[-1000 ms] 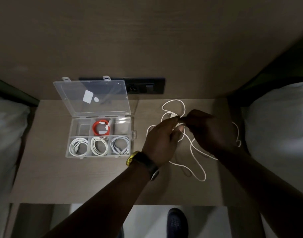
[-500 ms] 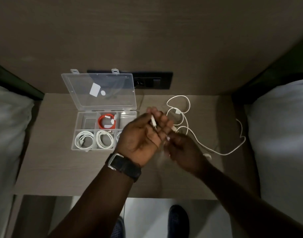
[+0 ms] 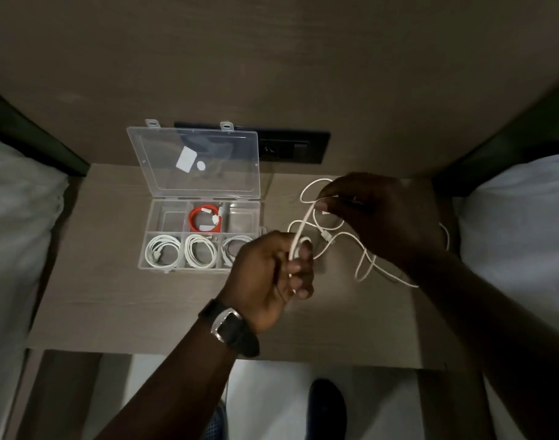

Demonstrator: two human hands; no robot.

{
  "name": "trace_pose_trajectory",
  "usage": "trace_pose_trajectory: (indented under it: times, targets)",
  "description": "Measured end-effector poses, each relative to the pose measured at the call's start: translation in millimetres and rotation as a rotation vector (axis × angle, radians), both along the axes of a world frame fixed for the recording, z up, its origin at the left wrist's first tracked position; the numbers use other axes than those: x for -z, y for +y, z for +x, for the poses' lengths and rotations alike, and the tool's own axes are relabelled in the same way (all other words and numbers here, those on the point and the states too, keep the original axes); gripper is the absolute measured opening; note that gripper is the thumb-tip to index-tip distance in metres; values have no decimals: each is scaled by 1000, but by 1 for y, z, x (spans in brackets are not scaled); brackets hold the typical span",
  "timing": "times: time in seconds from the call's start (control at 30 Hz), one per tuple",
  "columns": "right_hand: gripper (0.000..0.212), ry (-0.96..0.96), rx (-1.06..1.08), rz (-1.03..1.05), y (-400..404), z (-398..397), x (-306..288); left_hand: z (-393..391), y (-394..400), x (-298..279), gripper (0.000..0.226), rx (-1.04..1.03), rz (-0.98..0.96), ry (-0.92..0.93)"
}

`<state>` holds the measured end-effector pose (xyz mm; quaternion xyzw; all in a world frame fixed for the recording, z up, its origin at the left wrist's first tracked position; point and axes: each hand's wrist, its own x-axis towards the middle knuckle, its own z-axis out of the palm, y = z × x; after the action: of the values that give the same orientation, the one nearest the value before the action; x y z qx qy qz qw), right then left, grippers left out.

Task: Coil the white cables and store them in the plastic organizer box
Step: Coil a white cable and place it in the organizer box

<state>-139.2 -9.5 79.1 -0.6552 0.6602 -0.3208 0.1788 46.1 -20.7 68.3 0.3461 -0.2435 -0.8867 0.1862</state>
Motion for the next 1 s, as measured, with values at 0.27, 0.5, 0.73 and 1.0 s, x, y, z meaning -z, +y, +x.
trace_pose_trajectory:
  times: [0.27, 0.5, 0.73, 1.0]
  targets:
    - [25, -59, -423, 379, 89, 65, 26, 22, -32, 2, 21, -560, -191, 49]
    - [15, 103, -218, 10, 17, 14, -16, 9, 17, 1, 22, -53, -305, -208]
    - [23, -71, -285, 282, 71, 72, 48, 31, -30, -18, 19, -630, 120, 264]
    - [17, 178, -333, 14, 42, 38, -30, 31, 7, 17, 15, -97, -600, -285]
